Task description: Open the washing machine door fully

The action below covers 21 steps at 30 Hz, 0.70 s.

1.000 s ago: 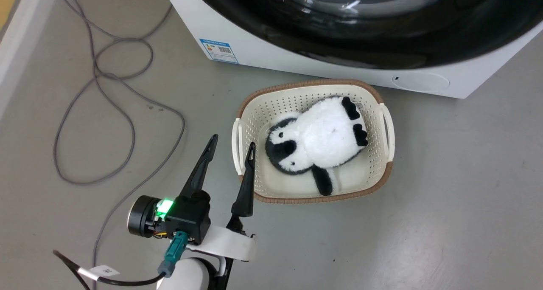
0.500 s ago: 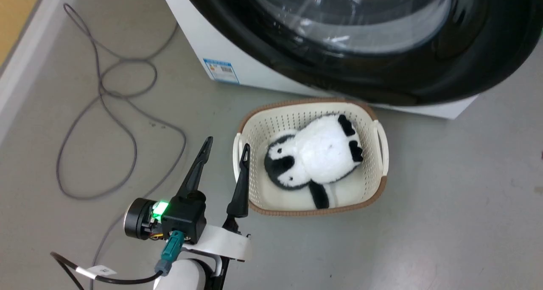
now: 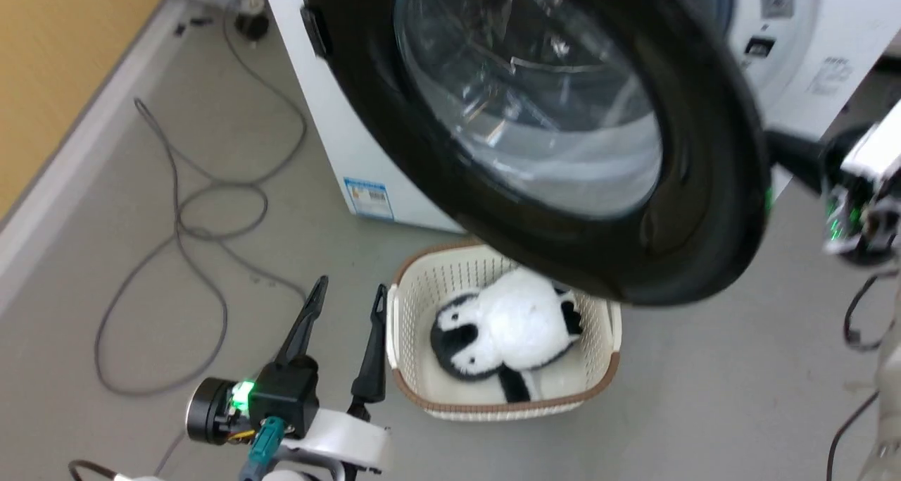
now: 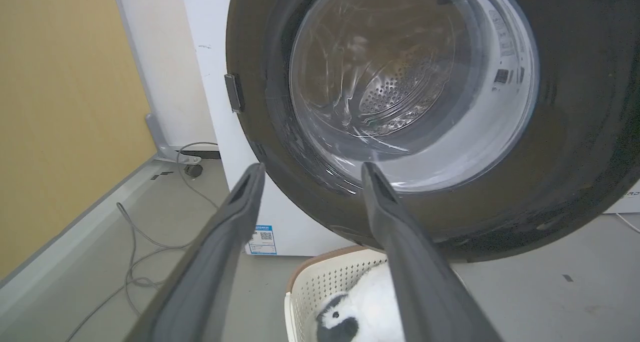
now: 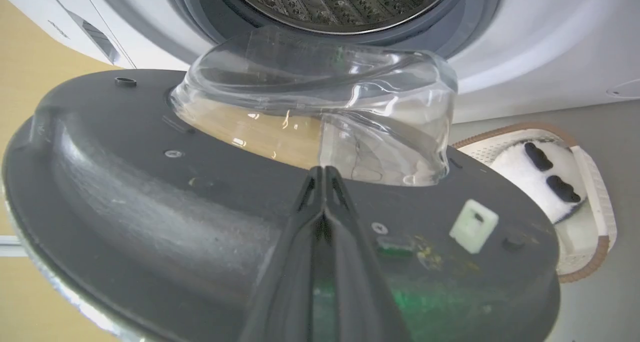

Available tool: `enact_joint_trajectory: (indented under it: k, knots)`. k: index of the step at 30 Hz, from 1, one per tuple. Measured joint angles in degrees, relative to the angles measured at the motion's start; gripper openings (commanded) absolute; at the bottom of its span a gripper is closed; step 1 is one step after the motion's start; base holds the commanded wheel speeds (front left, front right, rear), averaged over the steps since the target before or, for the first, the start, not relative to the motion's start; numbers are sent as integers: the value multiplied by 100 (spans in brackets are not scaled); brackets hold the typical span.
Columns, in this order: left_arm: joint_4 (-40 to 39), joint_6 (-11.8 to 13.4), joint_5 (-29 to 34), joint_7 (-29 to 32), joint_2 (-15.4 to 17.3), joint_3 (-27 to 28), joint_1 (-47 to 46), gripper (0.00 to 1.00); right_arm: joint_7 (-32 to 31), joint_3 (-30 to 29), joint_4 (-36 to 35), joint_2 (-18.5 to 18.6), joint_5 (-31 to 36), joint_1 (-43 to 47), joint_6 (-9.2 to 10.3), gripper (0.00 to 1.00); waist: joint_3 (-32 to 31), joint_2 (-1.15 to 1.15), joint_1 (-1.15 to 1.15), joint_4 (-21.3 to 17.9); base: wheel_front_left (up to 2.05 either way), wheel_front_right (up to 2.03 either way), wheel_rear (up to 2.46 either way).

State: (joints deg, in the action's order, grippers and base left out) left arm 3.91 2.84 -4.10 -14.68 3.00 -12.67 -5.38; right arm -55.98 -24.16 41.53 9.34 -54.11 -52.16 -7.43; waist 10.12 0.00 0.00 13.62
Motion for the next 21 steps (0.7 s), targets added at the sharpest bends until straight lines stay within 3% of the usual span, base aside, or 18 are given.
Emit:
enact_joint_trajectory:
  k: [13,21]
  knots:
    - [14,-149,75,-1,16,165,475,100,-542,201,-1172,-503,-297,1439,1,0,-769,0,0,-71,0,0,0]
    - [45,-227,115,-1,29,172,642,100,-668,725,-1477,-586,-1078,2117,0,0,-999,0,-1,7,0,0,0]
